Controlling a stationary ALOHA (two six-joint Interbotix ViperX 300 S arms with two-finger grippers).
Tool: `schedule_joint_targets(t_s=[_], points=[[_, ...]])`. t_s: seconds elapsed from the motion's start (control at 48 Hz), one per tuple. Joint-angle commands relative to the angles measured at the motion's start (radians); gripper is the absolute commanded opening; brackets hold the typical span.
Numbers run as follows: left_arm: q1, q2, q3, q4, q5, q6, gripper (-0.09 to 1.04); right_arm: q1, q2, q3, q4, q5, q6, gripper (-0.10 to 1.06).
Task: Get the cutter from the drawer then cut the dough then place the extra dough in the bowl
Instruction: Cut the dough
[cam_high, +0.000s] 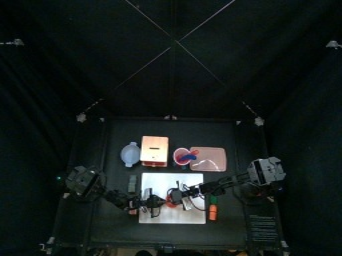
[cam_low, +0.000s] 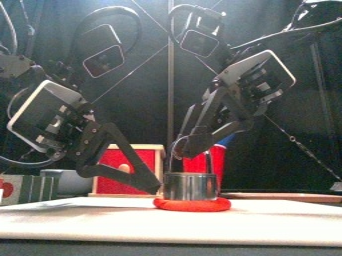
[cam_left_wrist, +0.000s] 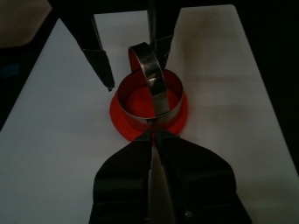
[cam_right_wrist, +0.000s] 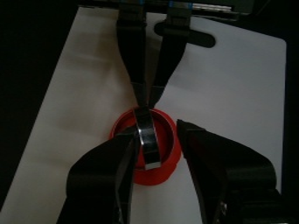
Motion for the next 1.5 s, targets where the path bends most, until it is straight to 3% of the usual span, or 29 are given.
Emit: schedule_joint_targets(t_s=[0.021, 0.375, 0.604, 0.833, 1.062, 1.271, 1.5], points=[[0.012, -0.008, -0.02, 0.002, 0.011, 0.0, 0.56, 0.0, -0.014, -0.021, 0.0, -0.003, 0.0, 0.77], [0.037, 0.0, -0.032, 0.002, 0.043, 0.002, 0.56, 0.0, -0.005, -0.023, 0.0, 0.005, 0.0, 0.77], [0.089, 0.02, -0.052, -0.002, 0.186, 0.0, 0.56, 0.002, -0.006, -0.034, 0.0, 0.041, -0.006, 0.76], [0.091, 0.02, -0.041, -0.025, 0.196, 0.0, 0.56, 0.008, -0.012, -0.04, 0.0, 0.081, -0.006, 0.75], [0.091, 0.02, -0.04, -0.028, 0.198, 0.0, 0.56, 0.012, -0.048, -0.04, -0.002, 0.112, -0.008, 0.62], [0.091, 0.026, -0.04, -0.028, 0.198, -0.002, 0.56, 0.017, -0.051, -0.046, -0.038, 0.112, -0.005, 0.48], [0.091, 0.032, -0.04, -0.031, 0.198, 0.0, 0.56, 0.014, -0.16, -0.037, -0.074, 0.14, -0.002, 0.46]])
